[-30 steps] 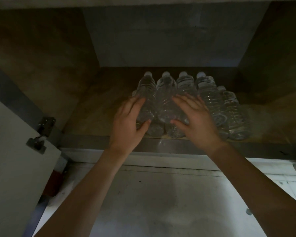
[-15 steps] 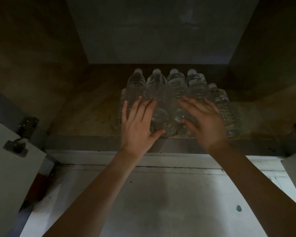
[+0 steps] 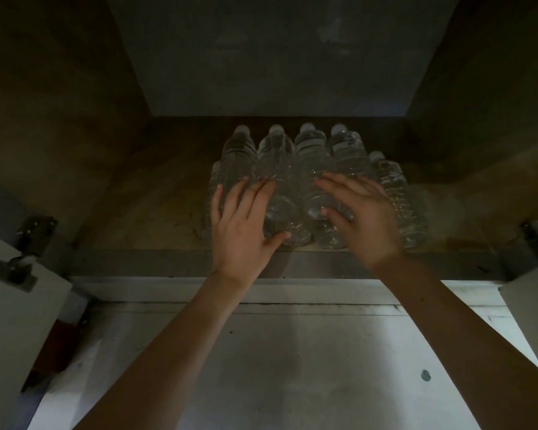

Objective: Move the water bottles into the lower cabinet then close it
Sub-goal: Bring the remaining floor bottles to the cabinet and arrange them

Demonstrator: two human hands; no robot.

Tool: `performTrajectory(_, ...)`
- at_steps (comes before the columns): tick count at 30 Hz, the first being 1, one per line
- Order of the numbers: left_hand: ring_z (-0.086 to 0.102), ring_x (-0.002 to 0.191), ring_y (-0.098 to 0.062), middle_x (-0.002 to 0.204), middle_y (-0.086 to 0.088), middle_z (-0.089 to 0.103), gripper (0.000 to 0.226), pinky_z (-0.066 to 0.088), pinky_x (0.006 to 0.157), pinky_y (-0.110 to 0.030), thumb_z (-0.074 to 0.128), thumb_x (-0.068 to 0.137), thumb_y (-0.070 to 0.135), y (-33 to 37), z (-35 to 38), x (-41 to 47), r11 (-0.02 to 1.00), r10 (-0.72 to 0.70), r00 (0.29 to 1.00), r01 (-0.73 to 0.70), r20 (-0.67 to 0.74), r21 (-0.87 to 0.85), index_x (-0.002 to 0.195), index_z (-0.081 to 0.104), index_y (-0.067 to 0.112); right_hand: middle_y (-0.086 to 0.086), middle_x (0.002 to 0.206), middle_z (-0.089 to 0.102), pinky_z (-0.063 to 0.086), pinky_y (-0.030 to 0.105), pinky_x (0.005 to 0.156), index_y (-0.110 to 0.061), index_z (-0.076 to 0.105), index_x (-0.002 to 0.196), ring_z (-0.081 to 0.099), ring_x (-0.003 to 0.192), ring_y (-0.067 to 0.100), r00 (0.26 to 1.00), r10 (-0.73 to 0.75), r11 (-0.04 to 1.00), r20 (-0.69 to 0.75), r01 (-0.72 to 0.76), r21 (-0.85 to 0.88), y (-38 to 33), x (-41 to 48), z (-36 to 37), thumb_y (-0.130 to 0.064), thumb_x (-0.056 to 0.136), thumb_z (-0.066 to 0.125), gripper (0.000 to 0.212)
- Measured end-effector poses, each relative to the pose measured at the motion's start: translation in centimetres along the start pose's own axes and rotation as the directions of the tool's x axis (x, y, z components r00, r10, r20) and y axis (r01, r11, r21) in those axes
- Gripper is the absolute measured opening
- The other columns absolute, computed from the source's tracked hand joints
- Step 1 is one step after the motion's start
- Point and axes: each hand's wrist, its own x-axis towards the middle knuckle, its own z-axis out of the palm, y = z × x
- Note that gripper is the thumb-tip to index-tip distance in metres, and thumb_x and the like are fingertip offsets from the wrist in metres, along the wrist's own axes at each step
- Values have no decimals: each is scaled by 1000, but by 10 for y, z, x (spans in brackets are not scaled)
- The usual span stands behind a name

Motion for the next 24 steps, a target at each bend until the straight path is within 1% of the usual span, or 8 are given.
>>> performTrajectory(2, 39, 137, -24, 138, 1, 54, 82, 16, 119, -50, 77, 70, 54, 2, -1, 0, 1000, -4, 1000, 4, 11, 8, 139, 47, 20, -4, 140, 57, 28, 28, 109, -23, 57, 136, 48, 127, 14, 999, 33, 997, 23, -35, 70, -1, -1, -5, -11, 89, 70, 51)
performTrajectory(4, 39, 137, -25, 138, 0, 54, 82, 16, 118, -52, 77, 71, 55, 2, -2, 0, 1000, 1, 1000, -1, 20, 7, 138, 47, 19, -5, 142, 53, 31, 24, 109, -24, 55, 139, 42, 130, 7, 992, 116, 974, 55, -124, 189, 2, -3, -12, -11, 89, 70, 54)
performTrajectory(6, 38, 138, -25, 139, -1, 53, 82, 14, 119, -53, 75, 73, 57, 4, -5, 1, 1000, 10, 1000, -10, 19, -2, 138, 46, 18, -6, 144, 50, 33, 23, 110, -23, 55, 138, 37, 130, 4, 986, 165, 962, 38, -170, 213, 8, -6, -19, -14, 87, 72, 55)
performTrajectory(10, 36, 140, -23, 142, 0, 51, 76, 10, 120, -53, 70, 78, 56, 15, -9, 12, 996, 85, 996, -84, 28, -34, 140, 47, 18, -6, 147, 44, 27, 1, 102, -20, 56, 137, 34, 133, 2, 966, 251, 924, 56, -257, 284, 20, -15, -25, -12, 84, 75, 57)
performTrajectory(13, 34, 142, -21, 143, 1, 51, 68, 7, 120, -54, 65, 83, 54, 26, -5, 24, 988, 150, 986, -146, 67, -57, 140, 48, 20, -12, 149, 36, 28, 3, 105, -20, 52, 141, 29, 137, 1, 964, 246, 920, 97, -264, 290, 24, -22, -24, -9, 78, 80, 70)
performTrajectory(16, 40, 140, -22, 140, 0, 56, 57, 9, 120, -56, 62, 89, 47, 35, 1, 29, 983, 172, 982, -167, 72, -73, 138, 52, 21, -15, 153, 31, 19, -2, 104, -26, 43, 146, 22, 138, -5, 959, 260, 933, 112, -280, 226, 26, -27, -18, -13, 74, 85, 84)
performTrajectory(21, 43, 138, -20, 137, 4, 59, 45, 13, 119, -57, 63, 92, 30, 35, 9, 29, 977, 150, 987, -140, 55, -159, 136, 56, 22, -13, 159, 26, 25, 18, 110, -29, 38, 148, 20, 141, -2, 956, 272, 928, 108, -290, 233, 26, -29, -12, -18, 70, 87, 93)
performTrajectory(24, 43, 137, -18, 136, 5, 60, 41, 16, 119, -54, 63, 93, 24, 33, 11, 30, 969, 136, 990, -125, 40, -212, 134, 58, 23, -14, 159, 26, 24, 21, 112, -28, 38, 149, 18, 143, -2, 955, 276, 925, 107, -294, 240, 25, -29, -11, -18, 72, 86, 92)
